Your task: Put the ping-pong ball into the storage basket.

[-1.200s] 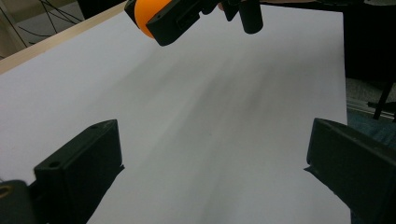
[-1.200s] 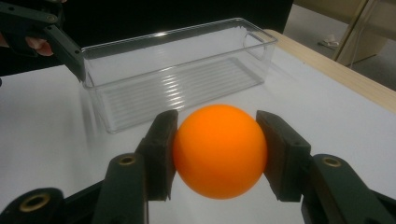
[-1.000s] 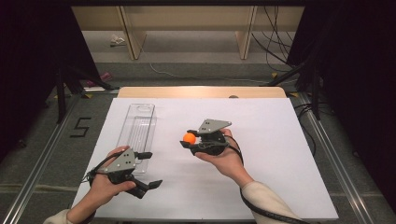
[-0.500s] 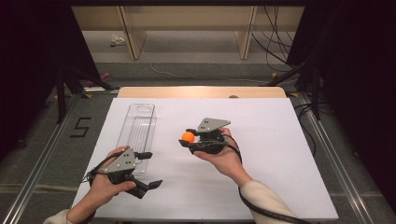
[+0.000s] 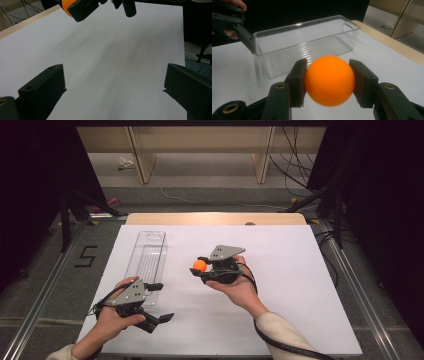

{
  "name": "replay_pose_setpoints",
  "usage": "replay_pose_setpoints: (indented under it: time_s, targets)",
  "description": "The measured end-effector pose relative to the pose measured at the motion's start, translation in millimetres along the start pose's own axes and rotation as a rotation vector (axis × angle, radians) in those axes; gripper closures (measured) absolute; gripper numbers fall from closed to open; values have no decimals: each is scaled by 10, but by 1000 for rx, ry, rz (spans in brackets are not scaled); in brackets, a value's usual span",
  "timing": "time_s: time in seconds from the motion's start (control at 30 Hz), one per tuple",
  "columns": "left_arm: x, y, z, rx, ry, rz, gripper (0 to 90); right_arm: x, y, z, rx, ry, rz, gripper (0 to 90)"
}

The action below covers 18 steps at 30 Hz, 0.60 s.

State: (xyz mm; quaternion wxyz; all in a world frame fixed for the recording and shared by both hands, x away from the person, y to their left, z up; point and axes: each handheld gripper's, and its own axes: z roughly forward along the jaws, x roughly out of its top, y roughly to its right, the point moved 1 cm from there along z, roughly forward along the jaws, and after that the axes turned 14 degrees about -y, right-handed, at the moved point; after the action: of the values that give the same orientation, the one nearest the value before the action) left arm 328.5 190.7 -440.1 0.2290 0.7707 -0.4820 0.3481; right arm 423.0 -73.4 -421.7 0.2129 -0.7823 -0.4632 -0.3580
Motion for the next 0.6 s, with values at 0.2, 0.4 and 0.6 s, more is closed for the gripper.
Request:
replay_pose_setpoints:
  time_s: [0.2, 0.4, 0.6]
  targets:
    - [0, 0, 0, 0, 0, 0, 31, 16, -2, 12, 3, 3, -1, 517]
    - [-1, 0, 0, 0, 0, 0, 31, 44, -3, 19, 3, 8, -1, 517]
    - [-1, 0, 0, 1, 0, 0, 31, 63, -2, 33, 5, 10, -3, 517]
